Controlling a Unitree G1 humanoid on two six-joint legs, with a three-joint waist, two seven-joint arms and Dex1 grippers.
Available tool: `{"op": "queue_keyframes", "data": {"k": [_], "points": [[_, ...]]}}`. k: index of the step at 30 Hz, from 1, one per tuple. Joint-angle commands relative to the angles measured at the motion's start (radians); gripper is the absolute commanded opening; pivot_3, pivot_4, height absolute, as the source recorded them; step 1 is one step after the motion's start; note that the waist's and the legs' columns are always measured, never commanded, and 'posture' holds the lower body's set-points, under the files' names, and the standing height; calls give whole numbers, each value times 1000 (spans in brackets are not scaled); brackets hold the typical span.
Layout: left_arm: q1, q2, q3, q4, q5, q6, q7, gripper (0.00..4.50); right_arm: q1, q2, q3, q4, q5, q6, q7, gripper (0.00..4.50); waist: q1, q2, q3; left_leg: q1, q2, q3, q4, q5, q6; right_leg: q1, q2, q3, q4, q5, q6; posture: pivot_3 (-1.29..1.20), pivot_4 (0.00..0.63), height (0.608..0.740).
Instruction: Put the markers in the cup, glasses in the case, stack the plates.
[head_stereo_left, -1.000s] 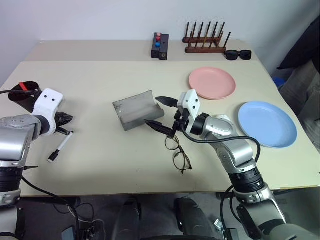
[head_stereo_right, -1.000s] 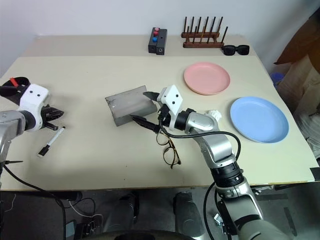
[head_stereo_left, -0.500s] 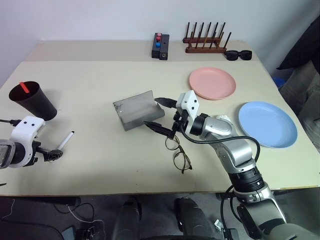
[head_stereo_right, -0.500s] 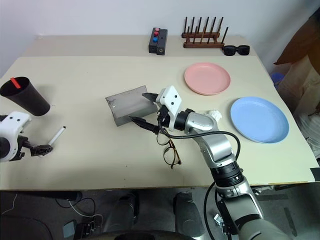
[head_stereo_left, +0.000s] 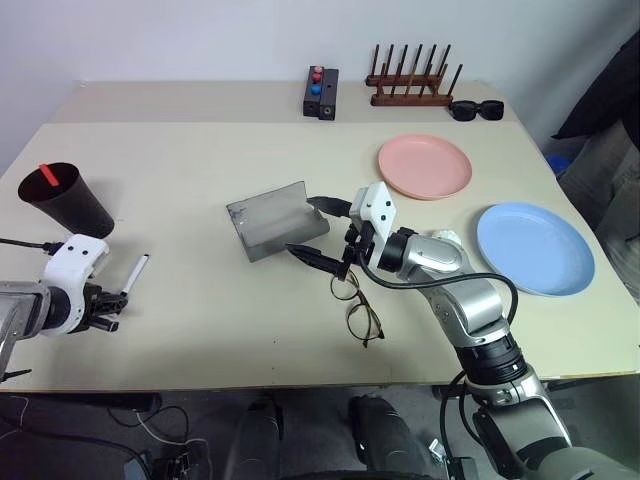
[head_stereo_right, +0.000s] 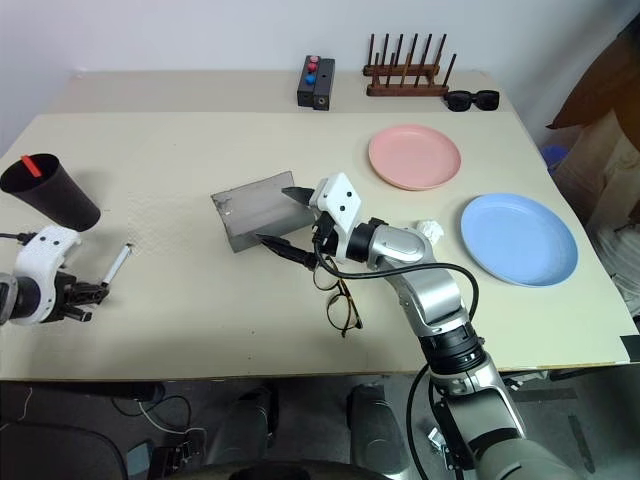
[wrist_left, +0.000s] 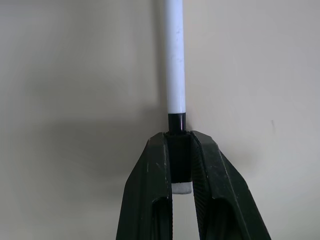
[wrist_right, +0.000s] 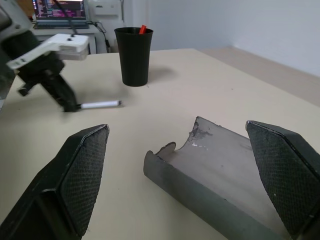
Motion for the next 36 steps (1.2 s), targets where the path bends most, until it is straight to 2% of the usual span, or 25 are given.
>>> {"op": "queue_keyframes", "data": {"k": [1, 4, 8, 12, 15, 24, 36], "points": [[-94, -89, 120, -22, 12, -196, 80, 30, -4, 1, -11, -26, -1, -17, -7, 4500, 0, 0, 0, 0, 0, 0, 0, 0, 0, 0, 0, 0, 0, 0, 0, 0, 150, 740], [-185, -189, 175, -51, 66, -461, 196, 30, -2, -1, -13, -29, 0, -16, -9, 4500, 4, -2, 0, 0, 0, 0, 0, 0, 0, 1, 0, 0, 0, 0, 1, 0, 150, 740], [-326, -264, 216, 8, 118, -649, 352, 30, -8, 4, -17, -26, 4, -21, -14, 4500, 1, -2, 0, 0, 0, 0, 1, 0, 0, 1, 0, 0, 0, 2, 3, 0, 150, 740], [-372, -277, 231, 129, 260, -831, 543, 30, -34, 36, -42, -30, 47, -16, -20, 4500, -5, -1, 0, 1, 0, 0, 0, 0, 0, 1, 1, 0, 0, 3, 5, 0, 150, 740], [-377, -281, 257, 236, 307, -915, 641, 30, -49, 56, -58, -34, 73, -6, -24, 4500, -2, -1, 0, 1, 0, 0, 0, 0, 0, 1, 1, 0, 2, 3, 6, 0, 150, 740], [-356, -348, 257, 433, 304, -1152, 689, 30, -49, 67, -61, -43, 85, -10, -23, 4500, 13, -2, -1, 1, 0, 0, 2, 0, 0, 2, 1, 0, 1, 3, 5, 0, 150, 740], [-346, -403, 250, 522, 287, -1217, 709, 30, -39, 72, -73, -70, 125, 1, -29, 4500, 6, -2, -1, 1, 0, -1, 1, 0, 0, 2, 1, 0, 1, 3, 6, 0, 150, 740]]}}
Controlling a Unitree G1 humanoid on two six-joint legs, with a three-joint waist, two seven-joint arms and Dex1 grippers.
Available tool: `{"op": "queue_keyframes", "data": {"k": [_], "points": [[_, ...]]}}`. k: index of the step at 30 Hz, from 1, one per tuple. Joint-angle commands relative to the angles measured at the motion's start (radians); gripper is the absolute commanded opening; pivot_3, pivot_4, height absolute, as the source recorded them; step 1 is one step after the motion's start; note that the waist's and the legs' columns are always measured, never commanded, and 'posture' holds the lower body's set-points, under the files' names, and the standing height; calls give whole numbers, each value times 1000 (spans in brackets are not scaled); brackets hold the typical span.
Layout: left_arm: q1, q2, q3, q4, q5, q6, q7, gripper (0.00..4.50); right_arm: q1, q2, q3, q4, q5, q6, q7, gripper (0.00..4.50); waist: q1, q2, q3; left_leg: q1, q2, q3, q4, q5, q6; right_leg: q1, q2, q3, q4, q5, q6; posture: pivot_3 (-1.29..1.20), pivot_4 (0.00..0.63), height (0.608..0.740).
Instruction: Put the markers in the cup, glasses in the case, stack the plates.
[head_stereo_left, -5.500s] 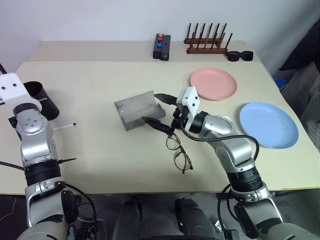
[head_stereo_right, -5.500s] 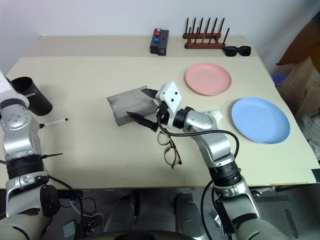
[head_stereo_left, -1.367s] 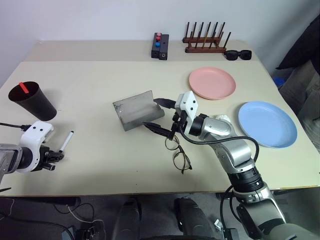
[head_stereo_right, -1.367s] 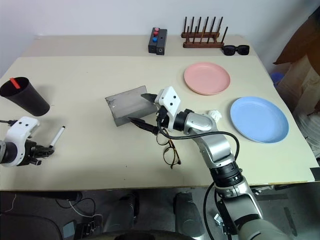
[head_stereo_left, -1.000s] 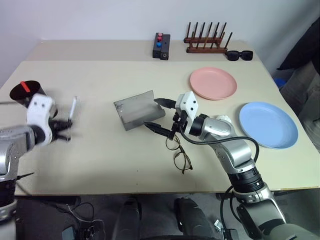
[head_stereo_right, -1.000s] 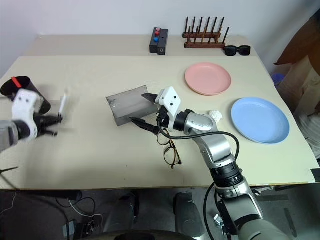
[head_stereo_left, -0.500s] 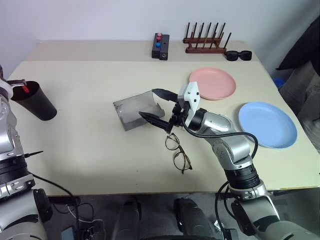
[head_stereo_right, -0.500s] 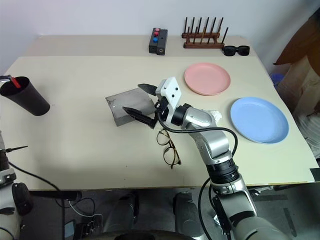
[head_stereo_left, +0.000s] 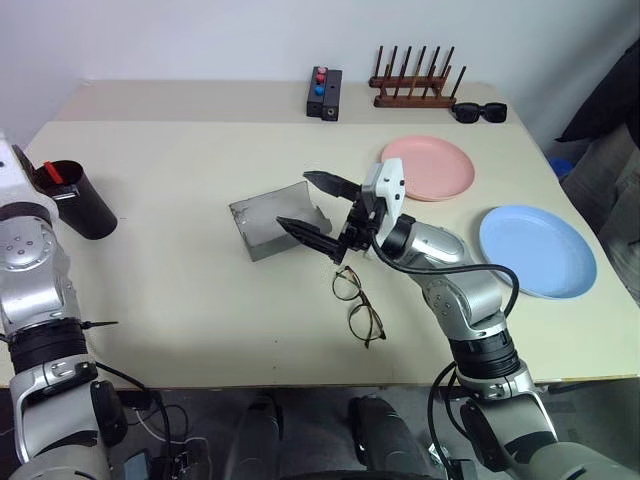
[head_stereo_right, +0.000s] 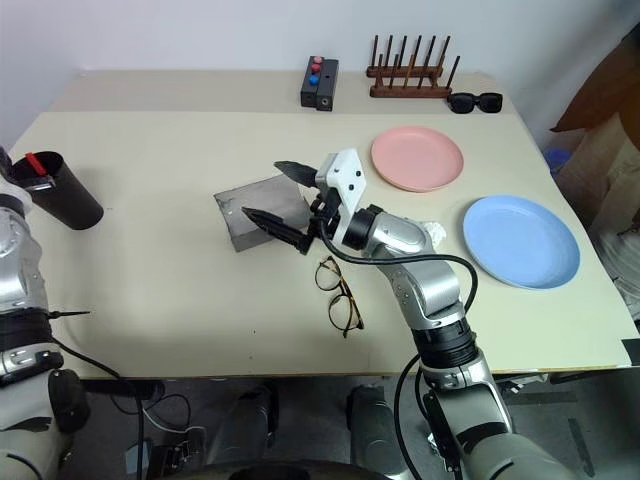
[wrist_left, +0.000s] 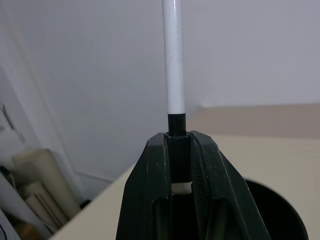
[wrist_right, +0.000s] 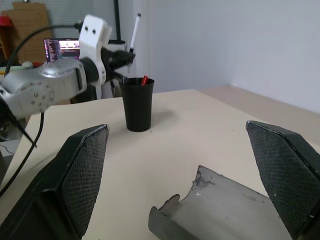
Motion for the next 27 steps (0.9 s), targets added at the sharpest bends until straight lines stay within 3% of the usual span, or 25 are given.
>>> {"op": "queue_keyframes", "data": {"k": [1, 9, 12, 27], "points": [[7, 8, 12, -30, -10, -23, 8, 30, -1, 6, -11, -44, 22, -7, -1, 4500, -2, 0, 0, 0, 0, 0, 0, 0, 0, 0, 0, 0, 0, 0, 0, 0, 150, 740], [31, -16, 9, -57, -27, 2, 21, 30, -5, 7, -6, -30, 16, -16, 6, 4500, -4, 0, 0, 0, 0, 0, 0, 0, 0, 0, 0, 0, 0, 0, 0, 0, 150, 740], [38, -23, 8, -62, -24, 6, 28, 1392, -6, 8, -4, -29, 14, -17, 7, 4500, -4, 0, 0, 0, 0, 0, 0, 0, 0, 0, 0, 0, 0, 0, 0, 0, 150, 740], [29, -40, 12, -140, -48, -4, 55, 1392, -7, 7, 3, -27, 7, -20, 15, 4500, -4, 0, 0, 0, 0, 0, 0, 0, 0, 0, 0, 0, 0, 0, 0, 0, 150, 740]]}}
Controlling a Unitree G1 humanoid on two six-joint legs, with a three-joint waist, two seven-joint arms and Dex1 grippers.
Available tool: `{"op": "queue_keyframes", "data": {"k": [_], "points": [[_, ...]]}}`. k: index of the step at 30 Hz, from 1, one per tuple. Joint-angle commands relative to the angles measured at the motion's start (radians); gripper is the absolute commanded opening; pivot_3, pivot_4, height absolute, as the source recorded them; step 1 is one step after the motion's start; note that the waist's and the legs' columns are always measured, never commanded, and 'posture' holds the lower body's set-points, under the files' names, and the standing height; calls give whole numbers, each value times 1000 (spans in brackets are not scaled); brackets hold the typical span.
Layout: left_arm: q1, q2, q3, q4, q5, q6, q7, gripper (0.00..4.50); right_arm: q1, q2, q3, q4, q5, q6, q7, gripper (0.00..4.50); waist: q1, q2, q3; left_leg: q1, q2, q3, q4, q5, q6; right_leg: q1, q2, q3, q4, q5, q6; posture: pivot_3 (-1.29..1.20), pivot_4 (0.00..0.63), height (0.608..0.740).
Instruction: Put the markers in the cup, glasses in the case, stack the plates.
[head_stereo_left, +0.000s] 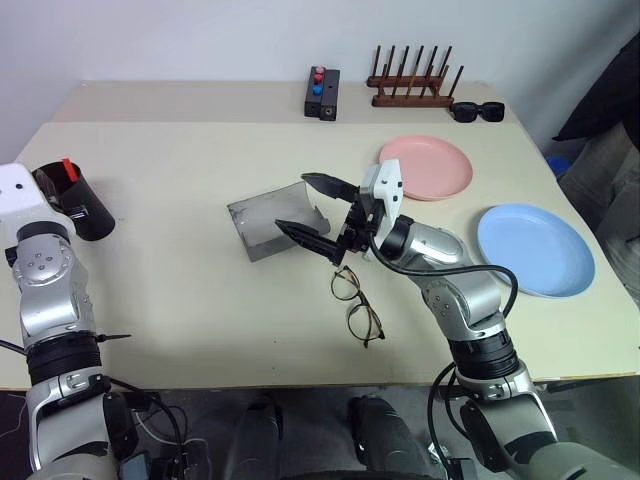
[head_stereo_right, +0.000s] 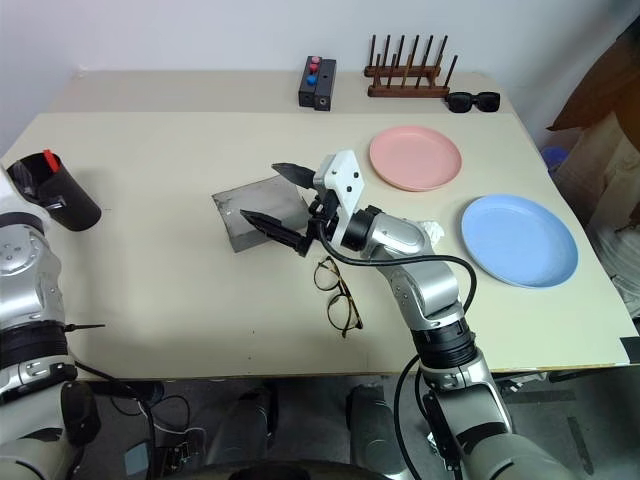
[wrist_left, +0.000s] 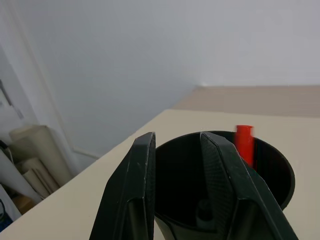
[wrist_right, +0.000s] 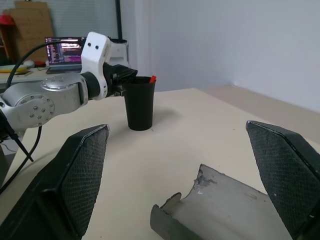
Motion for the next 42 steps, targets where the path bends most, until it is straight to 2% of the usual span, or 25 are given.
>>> {"op": "queue_keyframes", "data": {"k": [1, 4, 6, 7, 11, 14, 18, 23, 26, 29, 35, 36, 40, 42], "points": [[-40, 5, 8, -114, -35, -25, -17, 1392, -7, 5, -5, -27, 10, -17, 3, 4500, 1, 0, 0, 0, 0, 0, 0, 0, 0, 0, 0, 0, 0, 0, 0, 0, 150, 740], [-61, 7, -45, -208, -97, 19, -130, 1392, -4, -1, -5, -29, 9, -14, 5, 4500, 6, 0, 0, 0, 0, 0, 0, 0, 0, 0, 0, 0, 0, 0, 0, 0, 150, 740], [-45, 26, -151, -323, -199, 161, -323, 1921, -3, -17, -2, -19, -7, -18, 11, 4500, 6, 0, 0, 0, 0, 0, 0, 0, 0, 0, 0, 0, 0, 0, 0, 0, 150, 740], [-32, 41, -205, -371, -232, 247, -396, 2271, -4, -29, 1, -10, -22, -23, 13, 4500, 8, 0, 0, 0, 0, 0, 0, 0, 0, 1, 0, 0, 0, 0, 0, 0, 150, 740], [-11, 95, -386, -458, -283, 496, -574, 4237, -10, -71, 1, 31, -69, -44, 21, 4500, -3, 1, 0, 1, 0, 0, 0, 0, 0, 1, 0, 0, -1, 0, 0, 0, 150, 740], [-60, 100, -521, -469, -330, 608, -739, 4237, -1, -148, -1, 39, -98, -62, 70, 4500, -4, 1, 0, 0, 0, 0, 0, 0, 0, 0, 0, 0, 0, 0, 0, 0, 150, 740], [-138, 156, -701, -408, -262, 721, -872, 4237, 34, -287, -9, -2, -90, -28, 165, 4500, -3, 1, 1, -1, 0, 0, 0, 0, 0, -1, 0, 1, -1, -1, 0, 0, 150, 740], [-197, 146, -783, -326, -203, 716, -945, 4237, 102, -424, -21, -90, -67, 30, 245, 4500, -3, 2, 1, 0, 0, 0, 0, 0, 1, -1, 0, 1, -1, -3, -3, 0, 150, 740], [-215, 138, -813, -293, -178, 708, -987, 4237, 139, -470, -53, -129, -57, 57, 240, 4500, 0, 2, 1, -1, 0, 0, 1, -1, 1, 0, 0, 1, -1, -3, -3, 0, 150, 740], [-221, 124, -806, -274, -168, 704, -1008, 3379, 166, -490, -77, -142, -62, 61, 224, 4500, -2, 2, 1, -1, 0, 0, 2, -1, 1, 0, 0, 1, -1, -3, -4, 0, 150, 740], [-214, 116, -792, -275, -144, 695, -1027, 363, 194, -495, -93, -144, -70, 55, 217, 4500, -2, 2, 1, -1, 0, 0, 2, -1, 1, 0, 0, 1, -1, -3, -3, 0, 150, 740], [-205, 124, -791, -282, -138, 668, -1038, 51, 195, -494, -92, -142, -71, 54, 216, 4500, -2, 2, 1, -1, 0, 0, 2, -1, 1, 0, 0, 1, -1, -3, -3, 0, 150, 740], [-143, 164, -758, -341, -123, 458, -1112, 51, 191, -491, -85, -135, -74, 52, 217, 4500, -4, 2, 1, -1, 0, 0, 2, -1, 1, 0, 0, 1, -1, -3, -4, 0, 150, 740], [-83, 205, -715, -409, -167, 375, -1195, 51, 188, -487, -80, -137, -68, 50, 224, 4500, -5, 2, 1, -1, 0, 0, 1, -1, 1, -1, 0, 2, -1, -3, -4, 0, 150, 740]]}}
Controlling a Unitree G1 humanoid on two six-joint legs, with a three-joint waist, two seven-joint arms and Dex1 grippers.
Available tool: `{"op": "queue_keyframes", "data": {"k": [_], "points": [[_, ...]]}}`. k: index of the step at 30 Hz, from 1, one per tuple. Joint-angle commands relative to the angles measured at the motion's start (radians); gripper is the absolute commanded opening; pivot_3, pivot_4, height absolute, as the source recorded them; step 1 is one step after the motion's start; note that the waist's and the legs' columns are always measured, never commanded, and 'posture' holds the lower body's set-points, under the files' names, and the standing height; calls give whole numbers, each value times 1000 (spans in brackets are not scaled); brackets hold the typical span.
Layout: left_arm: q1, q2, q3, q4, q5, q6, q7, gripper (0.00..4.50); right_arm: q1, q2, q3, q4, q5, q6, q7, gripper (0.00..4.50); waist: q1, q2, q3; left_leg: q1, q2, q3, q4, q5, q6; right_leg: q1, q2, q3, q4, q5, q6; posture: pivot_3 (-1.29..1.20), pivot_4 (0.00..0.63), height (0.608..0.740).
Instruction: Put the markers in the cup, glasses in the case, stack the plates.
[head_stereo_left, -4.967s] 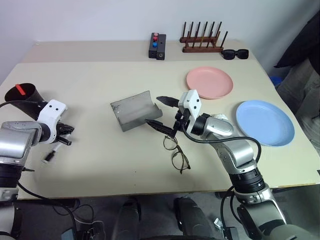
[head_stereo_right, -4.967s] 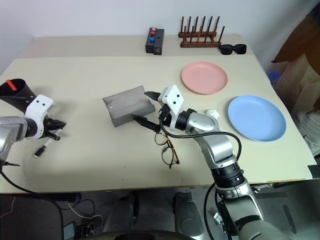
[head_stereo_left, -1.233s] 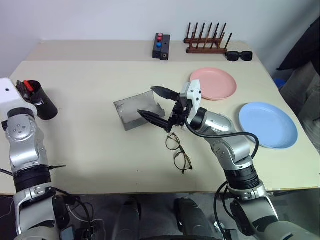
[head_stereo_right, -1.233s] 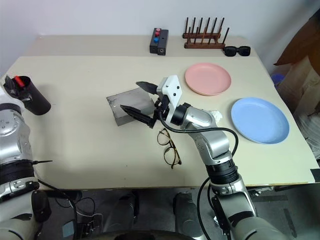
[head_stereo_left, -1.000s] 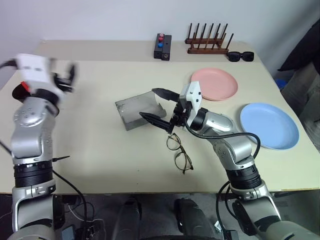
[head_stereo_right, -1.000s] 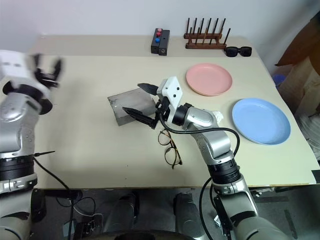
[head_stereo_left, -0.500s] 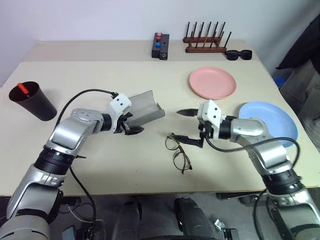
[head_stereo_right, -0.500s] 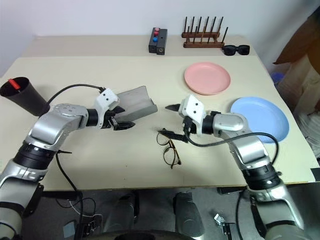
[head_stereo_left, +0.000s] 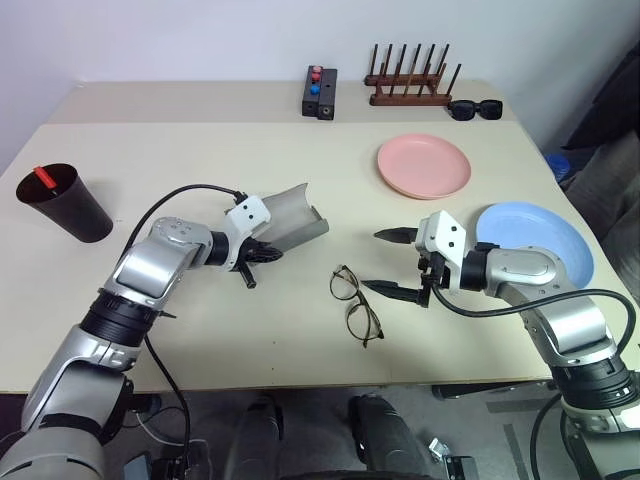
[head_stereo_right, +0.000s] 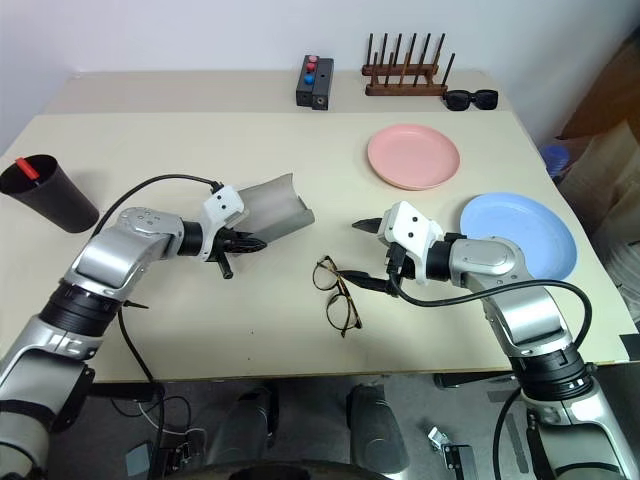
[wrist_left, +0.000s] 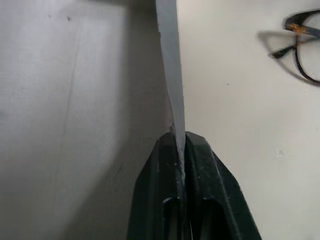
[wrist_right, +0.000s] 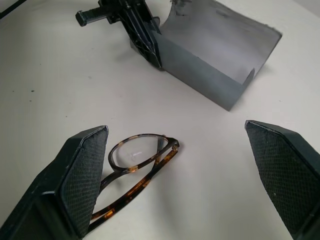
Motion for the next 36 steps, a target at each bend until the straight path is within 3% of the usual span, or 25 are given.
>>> {"op": "queue_keyframes", "data": {"k": [1, 6, 13, 16, 19, 26, 31, 36], "points": [[81, 86, 90, -143, -62, -150, -152, 51, -9, -2, -15, -37, 18, -9, 10, 4500, 1, 0, 0, 0, 0, 0, 0, 0, 0, 0, 0, 0, 0, 0, 0, 0, 150, 740], [184, 240, 80, -187, -6, -250, -278, 51, -2, 1, 5, -78, 78, 99, 25, 4500, 4, 1, 1, 0, 0, 0, 0, 0, 0, 0, 0, 0, 0, 0, -1, 0, 150, 740], [219, 238, 79, -208, -15, -225, -310, 51, -21, -16, 5, -130, 175, 367, -20, 4500, 10, 1, 0, -1, 0, 1, 2, 0, 0, 1, -2, 0, -1, 0, -2, 0, 150, 740], [225, 211, 93, -204, -2, -240, -272, 981, -12, -21, -2, -149, 208, 477, -55, 4500, 8, 1, 1, -1, 0, 1, 2, -1, 1, 0, -2, 0, -1, 0, -1, 0, 150, 740], [224, 187, 111, -172, 67, -355, -201, 2439, -10, -5, -18, -150, 231, 547, -102, 4500, 7, 1, 0, 0, 0, 1, 2, 0, 1, 0, -2, 0, -1, 0, -1, 0, 150, 740], [279, 161, 241, -223, -58, -288, -164, 2439, 24, -3, -13, -157, 249, 639, -175, 4500, 3, 1, 0, -1, 0, 1, 2, -1, 1, 0, -1, 0, -1, 0, -1, 0, 150, 740], [456, 149, 378, -355, -164, -254, -133, 2439, 27, 76, -56, -147, 311, 735, -248, 4500, 0, 1, 0, 0, 0, 1, 2, -1, 3, 0, -1, 0, 0, 0, -1, 0, 150, 740], [599, 160, 434, -465, -178, -241, -104, 2439, 15, 138, -83, -110, 342, 800, -304, 4500, 5, 0, 0, 0, 0, 1, 3, -2, 3, 1, -1, 0, 0, 0, -1, 0, 150, 740]]}}
